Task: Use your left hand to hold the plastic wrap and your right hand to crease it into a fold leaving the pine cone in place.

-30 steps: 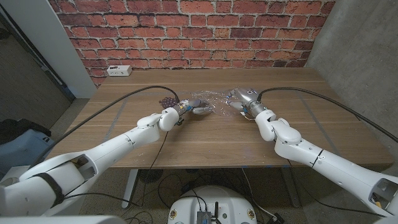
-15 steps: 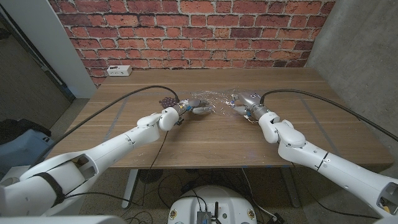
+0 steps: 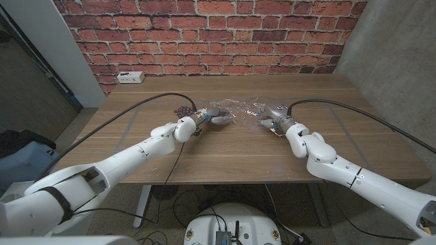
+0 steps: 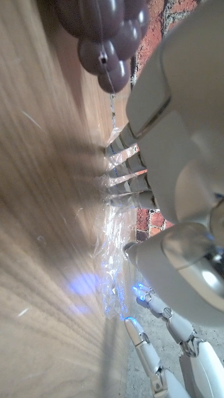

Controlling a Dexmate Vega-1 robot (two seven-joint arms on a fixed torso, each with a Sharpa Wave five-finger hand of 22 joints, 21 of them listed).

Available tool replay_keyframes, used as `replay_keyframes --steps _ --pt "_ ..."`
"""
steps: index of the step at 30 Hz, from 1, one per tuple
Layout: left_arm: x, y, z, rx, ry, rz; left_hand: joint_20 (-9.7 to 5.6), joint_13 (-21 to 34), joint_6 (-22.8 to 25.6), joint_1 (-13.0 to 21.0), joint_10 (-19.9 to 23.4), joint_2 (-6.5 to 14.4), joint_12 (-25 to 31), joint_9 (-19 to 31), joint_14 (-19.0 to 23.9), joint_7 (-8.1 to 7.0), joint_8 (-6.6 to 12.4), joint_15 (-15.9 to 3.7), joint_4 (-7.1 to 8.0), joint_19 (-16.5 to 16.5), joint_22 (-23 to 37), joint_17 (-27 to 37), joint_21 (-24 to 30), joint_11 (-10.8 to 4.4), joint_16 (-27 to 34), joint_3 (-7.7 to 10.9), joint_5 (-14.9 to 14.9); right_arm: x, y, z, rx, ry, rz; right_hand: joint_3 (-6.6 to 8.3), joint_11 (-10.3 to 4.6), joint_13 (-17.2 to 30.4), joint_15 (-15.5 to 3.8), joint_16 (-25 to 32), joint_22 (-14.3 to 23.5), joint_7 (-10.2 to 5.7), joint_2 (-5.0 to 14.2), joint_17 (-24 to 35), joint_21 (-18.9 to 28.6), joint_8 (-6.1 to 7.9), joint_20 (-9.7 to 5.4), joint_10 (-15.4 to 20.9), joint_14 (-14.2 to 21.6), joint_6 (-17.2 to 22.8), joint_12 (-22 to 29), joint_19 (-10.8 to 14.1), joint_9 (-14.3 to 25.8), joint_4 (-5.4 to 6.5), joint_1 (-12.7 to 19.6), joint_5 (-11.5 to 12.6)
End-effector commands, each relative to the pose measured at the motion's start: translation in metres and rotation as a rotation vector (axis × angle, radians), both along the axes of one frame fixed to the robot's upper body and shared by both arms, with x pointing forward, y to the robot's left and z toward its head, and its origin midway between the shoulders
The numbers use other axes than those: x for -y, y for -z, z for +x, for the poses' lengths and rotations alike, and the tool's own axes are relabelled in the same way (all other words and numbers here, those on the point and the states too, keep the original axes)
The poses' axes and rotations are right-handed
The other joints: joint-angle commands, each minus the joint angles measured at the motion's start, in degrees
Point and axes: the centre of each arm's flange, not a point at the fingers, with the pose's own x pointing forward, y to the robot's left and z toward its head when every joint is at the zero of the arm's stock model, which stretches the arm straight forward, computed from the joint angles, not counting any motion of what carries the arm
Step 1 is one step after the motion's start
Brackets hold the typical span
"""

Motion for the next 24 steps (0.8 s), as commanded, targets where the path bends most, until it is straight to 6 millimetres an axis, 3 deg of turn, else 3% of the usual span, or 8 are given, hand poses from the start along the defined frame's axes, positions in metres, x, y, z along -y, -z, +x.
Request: replay_keyframes --steps 1,9,14,24 --pt "0.0033 -0.0004 0.0027 -0.008 0.005 0.006 0.29 0.1 0.0 -0.4 0.0 -0.3 -0.1 0.1 0.1 0.14 0.16 -0.02 -0.32 0.1 0.3 0.0 0.4 0.17 0.0 0.07 0.6 0.0085 0.0085 0.0032 -0.044 0.063 -0.044 0.12 -0.23 0.2 -6.99 -0.4 0.1 -0.12 -1.01 0.2 -0.2 -0.39 -0.1 -1.2 -0.8 -1.4 -0.3 -0.5 0.0 -0.79 0.0 0.5" --pt "0.0054 -0.0013 0.0028 -0.009 0.011 0.009 0.3 0.1 0.0 -0.5 -0.1 -0.3 -0.1 0.1 0.0 0.19 0.13 0.0 -0.32 0.0 0.3 0.1 0.3 0.44 0.0 0.06 0.6 0.0096 0.0102 0.0031 -0.034 0.097 -0.094 0.94 -0.89 0.3 -7.18 -1.3 0.1 -1.04 -2.61 0.2 -0.6 -0.94 -0.12 -4.9 -2.8 -6.7 -1.1 -1.0 0.0 -2.88 0.9 0.9" --pt "0.0061 -0.0017 0.0027 -0.012 0.01 0.009 0.3 0.1 -0.1 -0.7 -0.1 -0.3 -0.1 0.1 -0.1 0.2 0.11 0.04 -0.28 0.0 0.3 0.1 0.3 0.46 0.0 0.02 0.5 0.0079 0.013 0.0017 0.016 0.114 -0.117 1.93 -1.44 0.4 -7.08 -1.3 0.1 -1.65 -3.23 0.5 -0.8 -1.34 -0.29 -8.2 -3.5 -13.5 -1.3 -1.3 0.0 -4.11 1.8 1.4" --pt "0.006 -0.0026 0.0009 -0.01 0.008 0.011 0.37 0.1 -0.1 -1.1 -0.2 -0.3 -0.1 0.1 -0.1 0.28 0.13 0.13 -0.17 -0.1 0.4 0.1 0.3 0.15 0.0 -0.05 0.5 -0.0001 0.0161 0.0108 0.071 0.07 -0.119 2.88 -2.22 0.3 -8.33 -0.8 0.1 -2.4 -2.99 0.7 -0.5 -0.16 -0.96 -7.7 -2.6 -13.3 -0.6 -0.3 0.0 -4.57 2.8 1.9"
